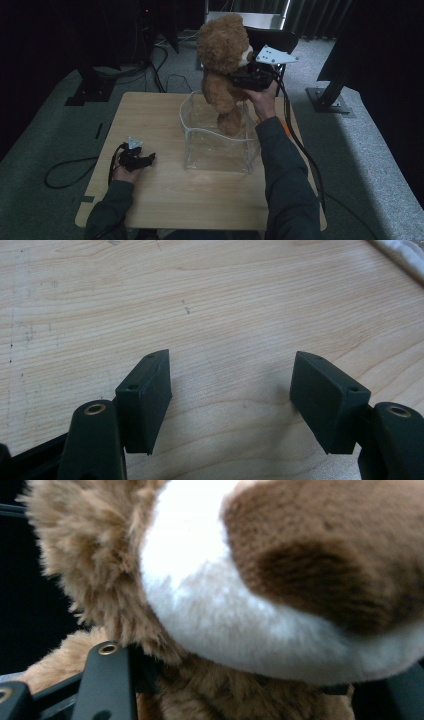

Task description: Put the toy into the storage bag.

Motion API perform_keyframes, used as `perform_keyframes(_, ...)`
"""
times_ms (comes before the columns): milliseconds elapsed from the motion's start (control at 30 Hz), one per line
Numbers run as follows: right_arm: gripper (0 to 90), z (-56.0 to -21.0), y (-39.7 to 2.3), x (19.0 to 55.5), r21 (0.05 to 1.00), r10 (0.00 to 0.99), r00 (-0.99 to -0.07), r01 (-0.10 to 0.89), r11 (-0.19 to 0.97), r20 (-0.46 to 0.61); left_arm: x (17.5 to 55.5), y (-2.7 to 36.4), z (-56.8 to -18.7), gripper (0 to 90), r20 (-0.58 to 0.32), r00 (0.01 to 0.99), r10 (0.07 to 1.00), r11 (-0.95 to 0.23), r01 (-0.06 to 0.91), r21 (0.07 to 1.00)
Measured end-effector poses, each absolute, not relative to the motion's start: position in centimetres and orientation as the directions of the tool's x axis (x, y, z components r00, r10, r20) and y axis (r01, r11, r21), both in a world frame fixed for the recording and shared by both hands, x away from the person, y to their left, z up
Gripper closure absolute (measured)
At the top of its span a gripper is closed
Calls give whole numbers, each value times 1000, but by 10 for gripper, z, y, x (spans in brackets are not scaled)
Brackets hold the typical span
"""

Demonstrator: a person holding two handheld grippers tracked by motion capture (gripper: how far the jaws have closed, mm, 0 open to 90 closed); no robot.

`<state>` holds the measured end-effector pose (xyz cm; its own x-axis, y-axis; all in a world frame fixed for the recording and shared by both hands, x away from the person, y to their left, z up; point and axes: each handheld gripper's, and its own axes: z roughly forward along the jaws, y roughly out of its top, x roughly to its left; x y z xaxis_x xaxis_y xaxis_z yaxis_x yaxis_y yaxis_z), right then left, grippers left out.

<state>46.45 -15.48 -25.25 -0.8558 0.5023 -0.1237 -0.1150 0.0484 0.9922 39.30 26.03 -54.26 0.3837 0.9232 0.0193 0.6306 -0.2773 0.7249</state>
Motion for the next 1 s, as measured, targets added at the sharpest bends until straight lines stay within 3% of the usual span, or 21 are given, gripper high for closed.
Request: perform_keyframes(1000, 366, -267, -121, 464, 996, 442, -893, -67, 55, -84, 393, 260, -543, 334, 18, 382, 924, -275, 631, 725)
